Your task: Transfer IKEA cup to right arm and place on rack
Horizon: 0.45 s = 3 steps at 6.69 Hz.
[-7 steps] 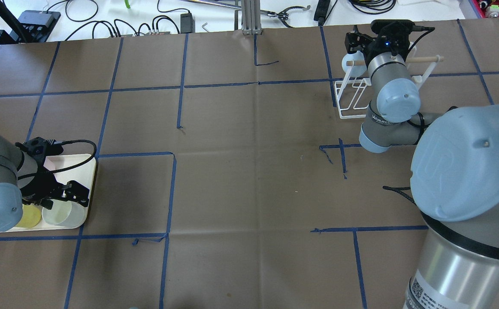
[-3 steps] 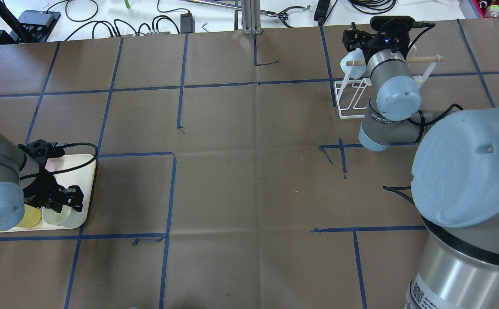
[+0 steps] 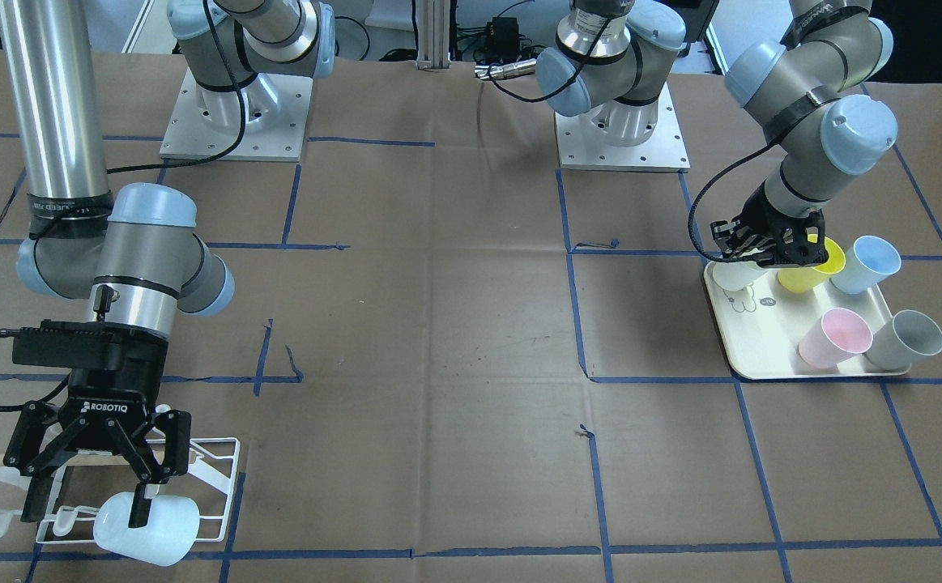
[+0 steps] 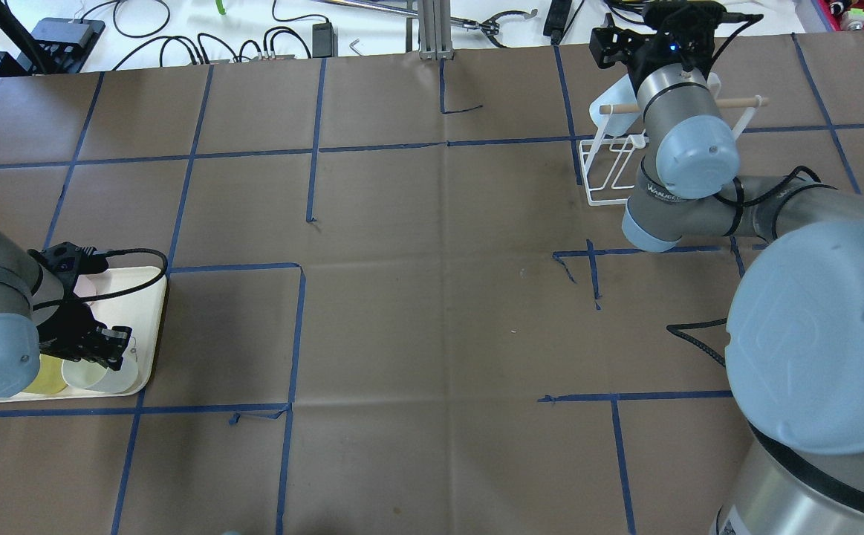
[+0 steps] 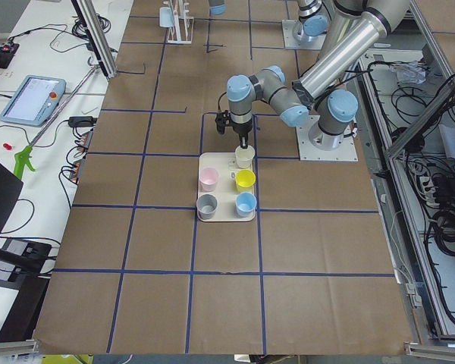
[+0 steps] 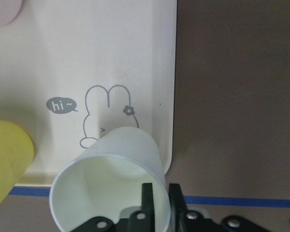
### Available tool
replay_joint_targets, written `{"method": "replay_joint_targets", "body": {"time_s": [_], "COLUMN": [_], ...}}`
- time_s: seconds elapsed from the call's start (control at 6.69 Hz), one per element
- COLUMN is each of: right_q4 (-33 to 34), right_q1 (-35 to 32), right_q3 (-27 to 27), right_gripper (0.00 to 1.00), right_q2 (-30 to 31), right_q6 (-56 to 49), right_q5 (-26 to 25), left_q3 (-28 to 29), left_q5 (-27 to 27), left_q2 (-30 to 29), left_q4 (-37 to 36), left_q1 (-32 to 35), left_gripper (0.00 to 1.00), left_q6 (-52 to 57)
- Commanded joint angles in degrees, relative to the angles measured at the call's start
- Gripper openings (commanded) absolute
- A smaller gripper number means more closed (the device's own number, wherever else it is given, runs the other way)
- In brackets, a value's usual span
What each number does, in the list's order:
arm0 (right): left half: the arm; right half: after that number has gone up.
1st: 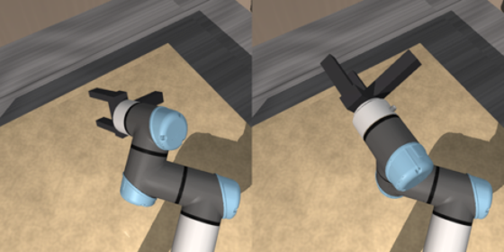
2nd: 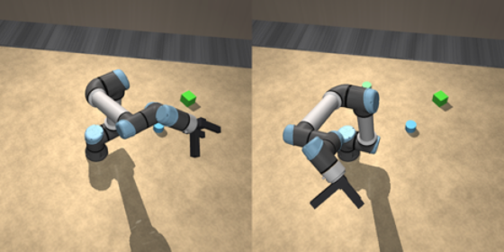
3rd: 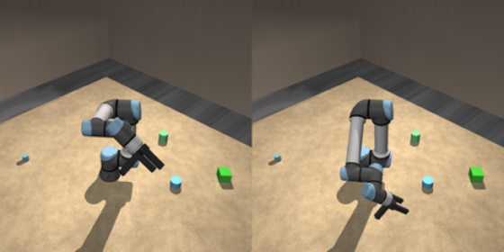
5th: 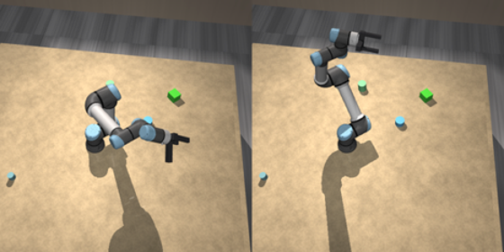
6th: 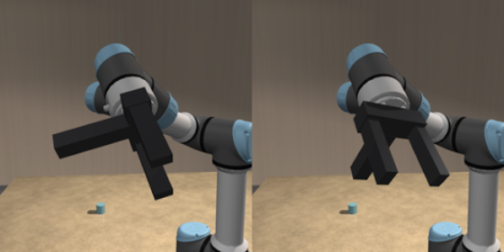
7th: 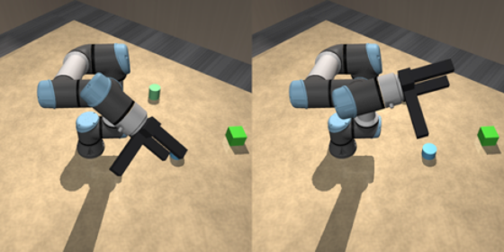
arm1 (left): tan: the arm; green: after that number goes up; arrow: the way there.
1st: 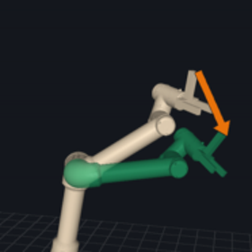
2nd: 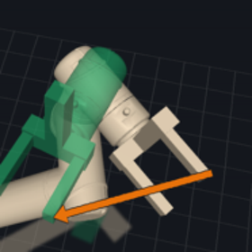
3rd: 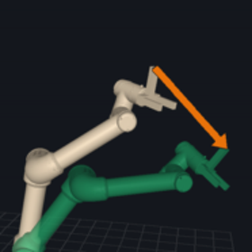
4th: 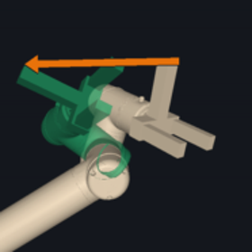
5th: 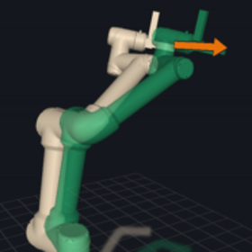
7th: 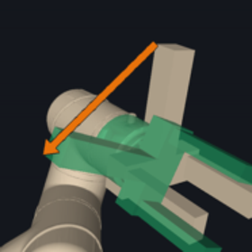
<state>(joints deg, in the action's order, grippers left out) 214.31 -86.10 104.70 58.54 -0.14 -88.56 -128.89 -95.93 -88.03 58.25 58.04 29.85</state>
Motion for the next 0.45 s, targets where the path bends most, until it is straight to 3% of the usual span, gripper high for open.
{"method": "replay_joint_targets", "body": {"time_s": [0.0,0.15,0.3], "right_q4": [-4.2,-4.9,-4.9], "right_q1": [-1.5,-3.6,-4.9], "right_q3": [1.7,4.5,7.2], "right_gripper": [1.0,1.0,1.0], "right_q2": [6.6,9.4,12.6], "right_q6": [5.6,11.4,16.5], "right_q5": [0.2,0.4,0.7], "left_q3": [2.3,6.9,15.8], "left_q5": [0.3,0.4,0.4], "left_q2": [0.9,0.6,0.0], "left_q4": [0.1,2.5,11.2], "left_q1": [0.8,2.2,4.6], "left_gripper": [0.0,0.0,0.0], "left_q6": [0.1,0.1,0.3]}}
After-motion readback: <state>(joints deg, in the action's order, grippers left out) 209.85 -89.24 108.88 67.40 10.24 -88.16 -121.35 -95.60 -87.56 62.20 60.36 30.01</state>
